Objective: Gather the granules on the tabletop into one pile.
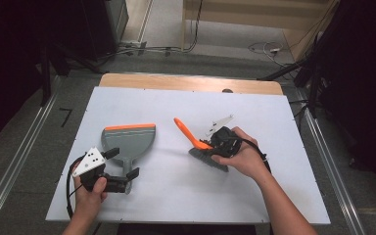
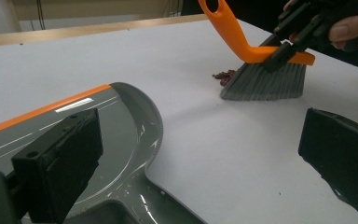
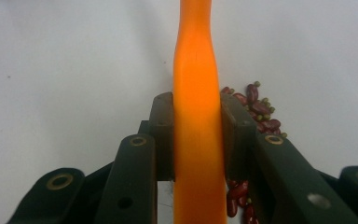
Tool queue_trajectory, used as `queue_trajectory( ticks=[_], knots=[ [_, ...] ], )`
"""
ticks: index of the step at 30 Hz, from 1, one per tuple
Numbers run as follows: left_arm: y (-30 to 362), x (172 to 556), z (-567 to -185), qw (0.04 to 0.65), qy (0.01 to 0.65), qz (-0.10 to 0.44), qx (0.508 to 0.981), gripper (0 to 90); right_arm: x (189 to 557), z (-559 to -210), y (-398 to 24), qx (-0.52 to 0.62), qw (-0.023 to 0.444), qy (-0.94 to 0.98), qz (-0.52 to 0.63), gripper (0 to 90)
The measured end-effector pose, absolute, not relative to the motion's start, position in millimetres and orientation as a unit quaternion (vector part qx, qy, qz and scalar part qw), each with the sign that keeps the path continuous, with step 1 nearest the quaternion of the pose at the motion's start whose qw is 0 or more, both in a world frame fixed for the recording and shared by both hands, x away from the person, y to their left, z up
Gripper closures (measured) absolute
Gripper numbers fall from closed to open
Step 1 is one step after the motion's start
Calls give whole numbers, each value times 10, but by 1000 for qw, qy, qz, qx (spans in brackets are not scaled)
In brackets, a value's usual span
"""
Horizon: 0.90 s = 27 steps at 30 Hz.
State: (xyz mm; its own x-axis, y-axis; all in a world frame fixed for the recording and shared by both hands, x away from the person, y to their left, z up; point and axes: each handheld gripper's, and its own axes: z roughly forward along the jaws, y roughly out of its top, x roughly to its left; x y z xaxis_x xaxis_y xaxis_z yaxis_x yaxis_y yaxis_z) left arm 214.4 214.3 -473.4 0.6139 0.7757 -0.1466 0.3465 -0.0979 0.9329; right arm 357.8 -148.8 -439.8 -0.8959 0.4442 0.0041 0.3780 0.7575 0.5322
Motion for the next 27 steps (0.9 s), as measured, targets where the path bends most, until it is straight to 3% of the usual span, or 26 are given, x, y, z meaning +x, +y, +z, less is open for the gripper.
queue_trajectory(
  ticks=[11,27],
  knots=[
    [2117,2156,-4723,548,388,196,715,1,3542,-4245,-1631,254,91,911,313,688],
    [2122,2163,-4723,550,382,200,715,1,3240,-4156,-2166,329,72,842,421,688]
  ],
)
